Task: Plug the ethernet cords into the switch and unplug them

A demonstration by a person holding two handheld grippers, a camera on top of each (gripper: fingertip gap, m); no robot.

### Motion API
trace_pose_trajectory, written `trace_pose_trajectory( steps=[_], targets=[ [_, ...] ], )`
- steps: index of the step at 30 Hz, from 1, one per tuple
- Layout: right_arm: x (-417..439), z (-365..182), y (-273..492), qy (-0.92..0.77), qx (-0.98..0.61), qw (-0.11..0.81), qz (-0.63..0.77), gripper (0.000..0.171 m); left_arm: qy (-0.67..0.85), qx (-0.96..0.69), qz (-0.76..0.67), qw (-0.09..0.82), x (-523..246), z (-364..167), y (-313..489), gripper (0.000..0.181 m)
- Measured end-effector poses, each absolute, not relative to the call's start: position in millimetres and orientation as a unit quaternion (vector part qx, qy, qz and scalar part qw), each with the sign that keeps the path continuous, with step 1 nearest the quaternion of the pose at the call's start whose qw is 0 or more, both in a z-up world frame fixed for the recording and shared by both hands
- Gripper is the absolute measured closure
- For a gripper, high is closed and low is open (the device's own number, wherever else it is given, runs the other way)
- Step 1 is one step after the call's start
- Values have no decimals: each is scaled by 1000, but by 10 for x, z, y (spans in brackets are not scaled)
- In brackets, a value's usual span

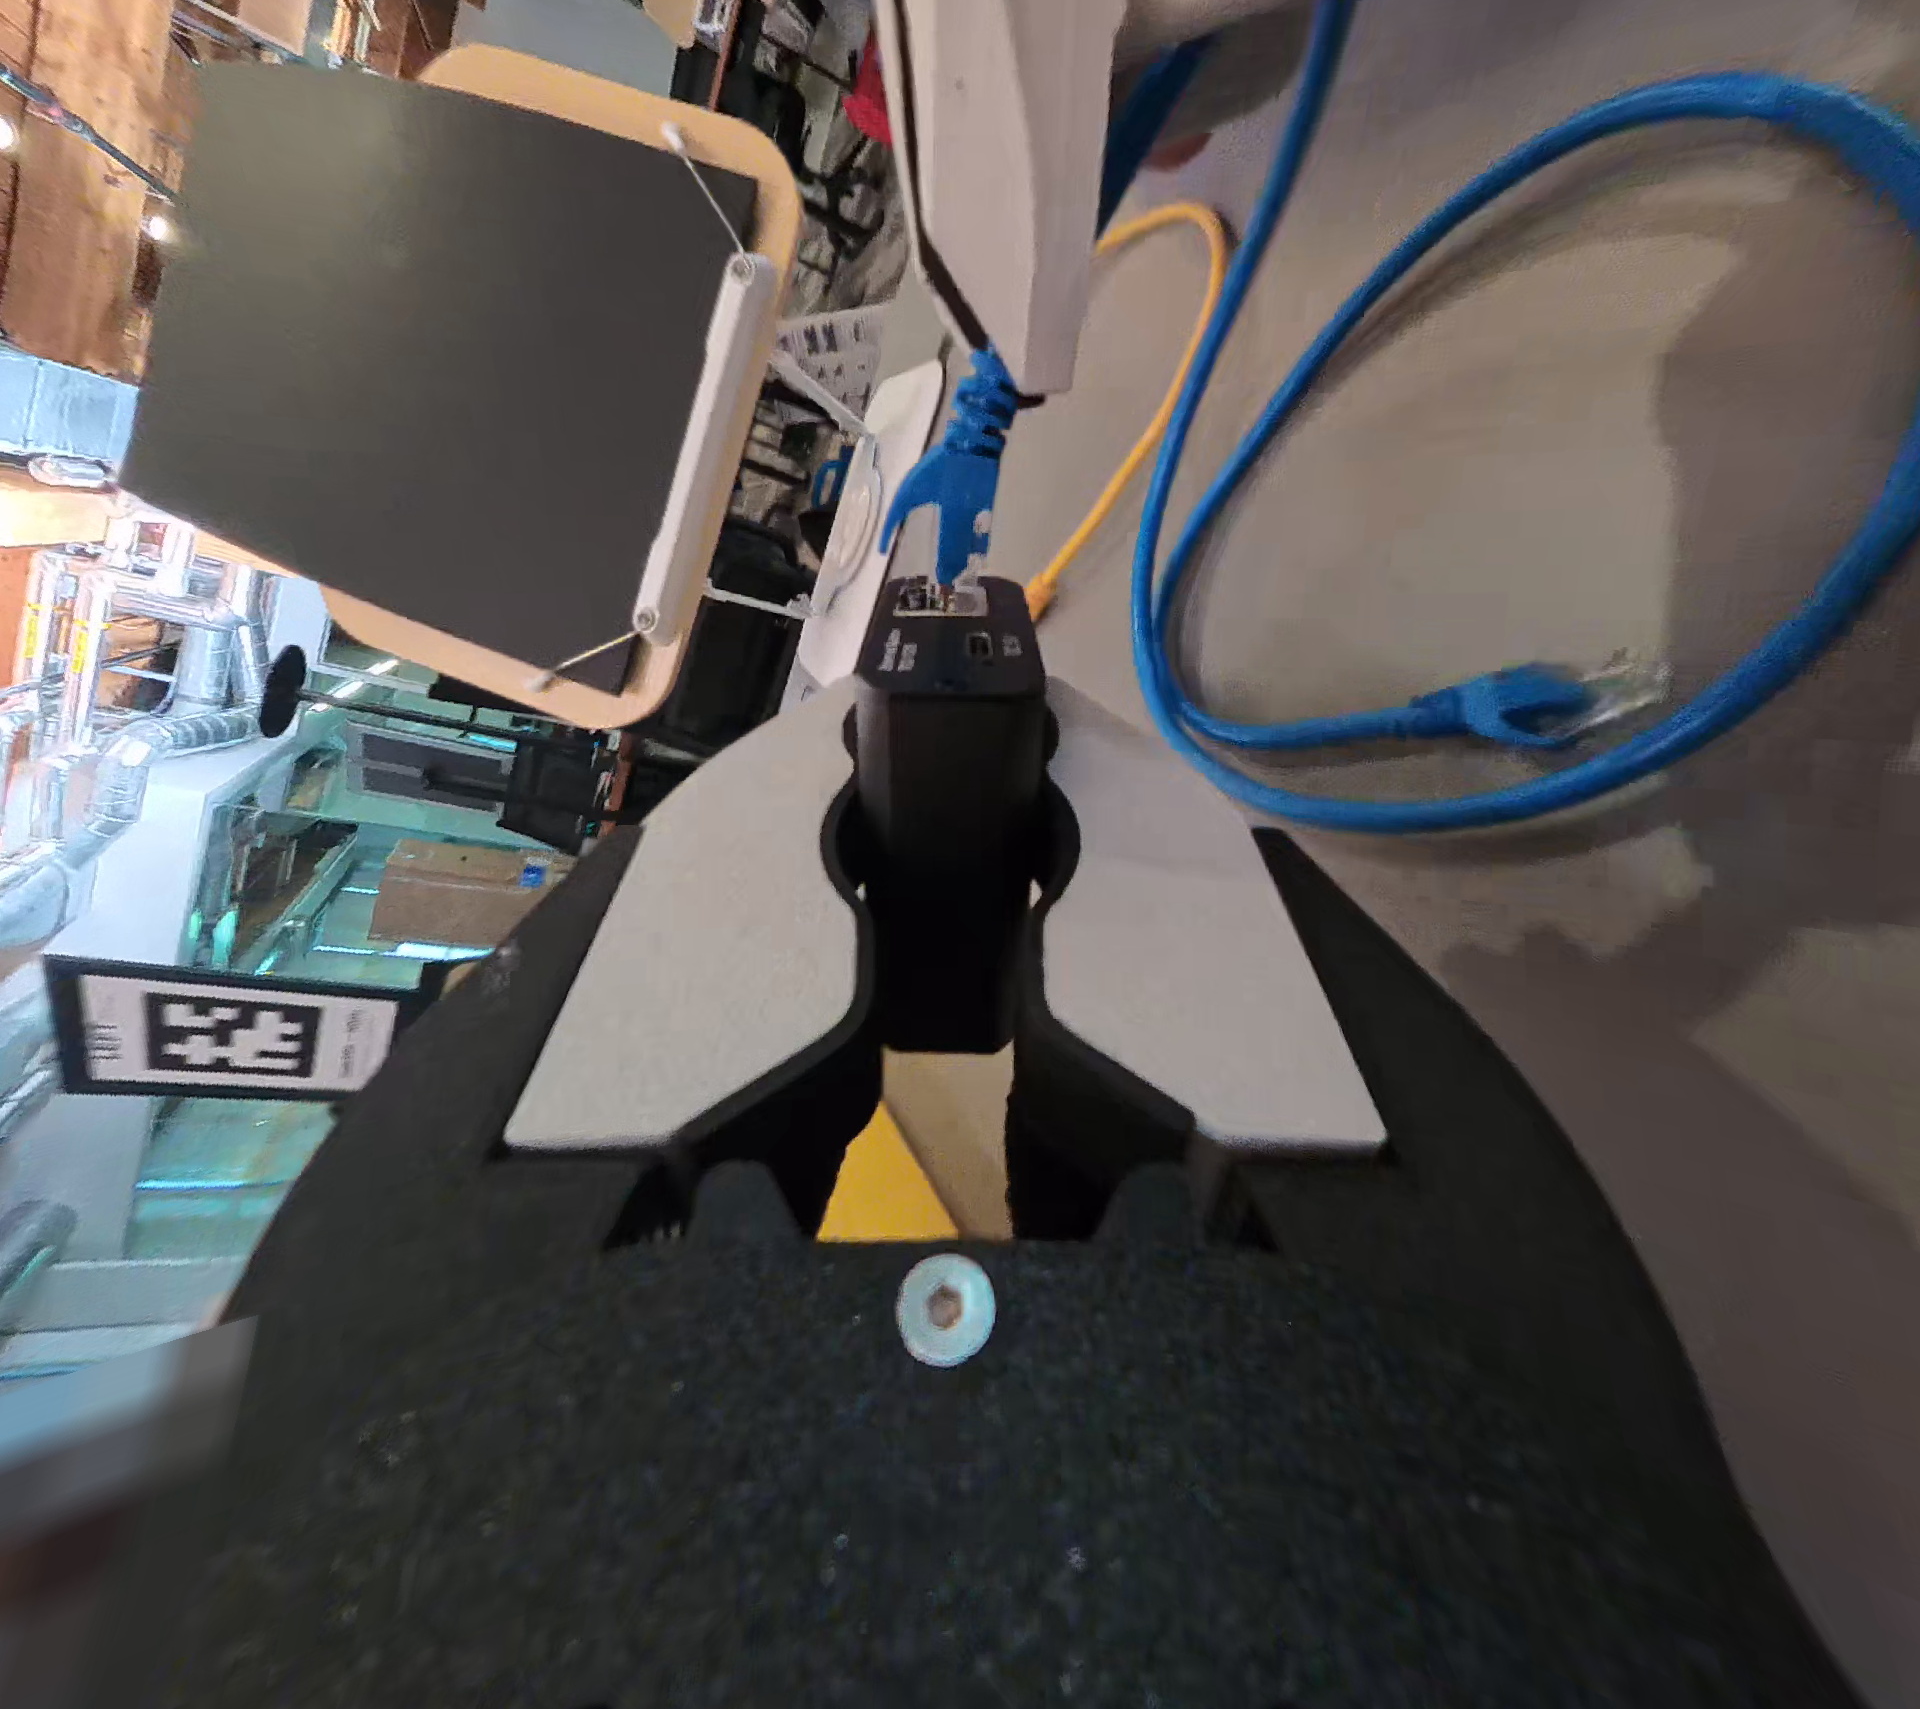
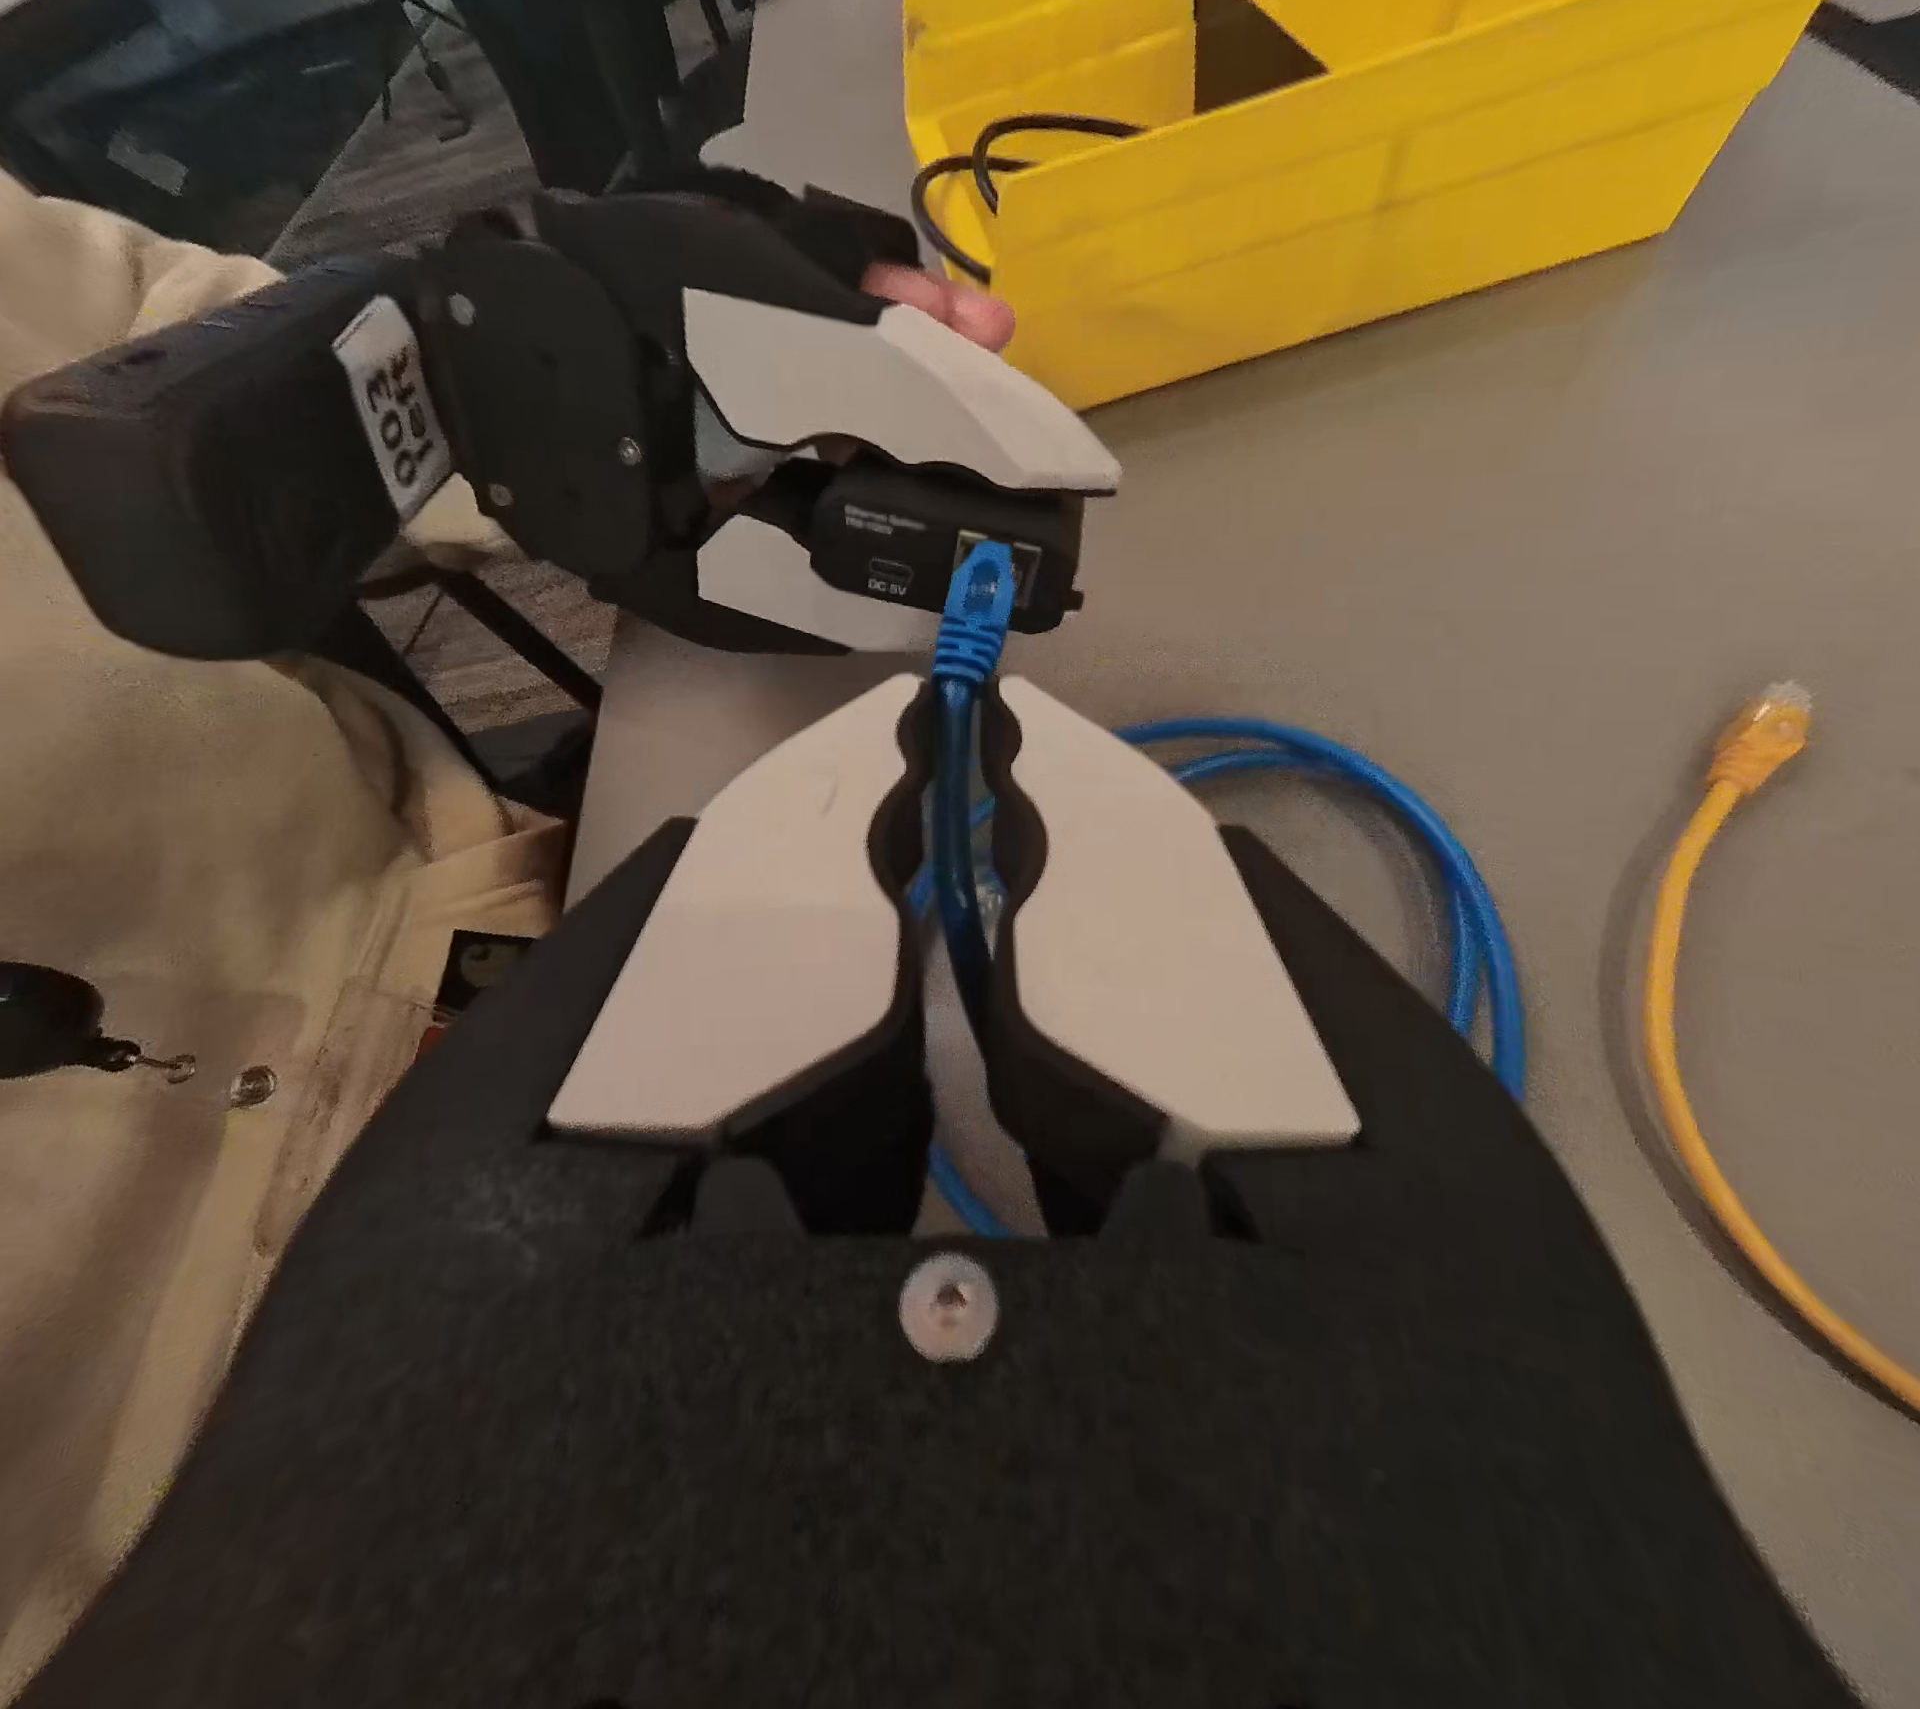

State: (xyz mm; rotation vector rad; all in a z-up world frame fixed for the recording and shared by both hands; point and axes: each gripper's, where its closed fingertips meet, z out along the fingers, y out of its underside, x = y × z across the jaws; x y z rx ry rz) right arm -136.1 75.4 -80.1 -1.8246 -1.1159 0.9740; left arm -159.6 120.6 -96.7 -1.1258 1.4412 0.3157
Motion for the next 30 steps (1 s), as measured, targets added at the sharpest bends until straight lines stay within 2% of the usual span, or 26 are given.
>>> trace_pose_trajectory(
  steps=[7,12,15,30],
  targets=[
    [-1259,-642,796,-426,-723,407,361,163,624,-454,109,627,-1438,-796,1270,156],
    [-1121,-498,840,-430,-761,406,266,163,628,-422,108,645,-1289,-624,1328,156],
    [-1051,-387,837,-423,-763,409,268,164,626,-411,84,657,-1191,-521,1321,156],
    [-786,-604,836,-483,-782,339,199,163,701,-363,82,609,-949,-724,1250,156]
  ],
)
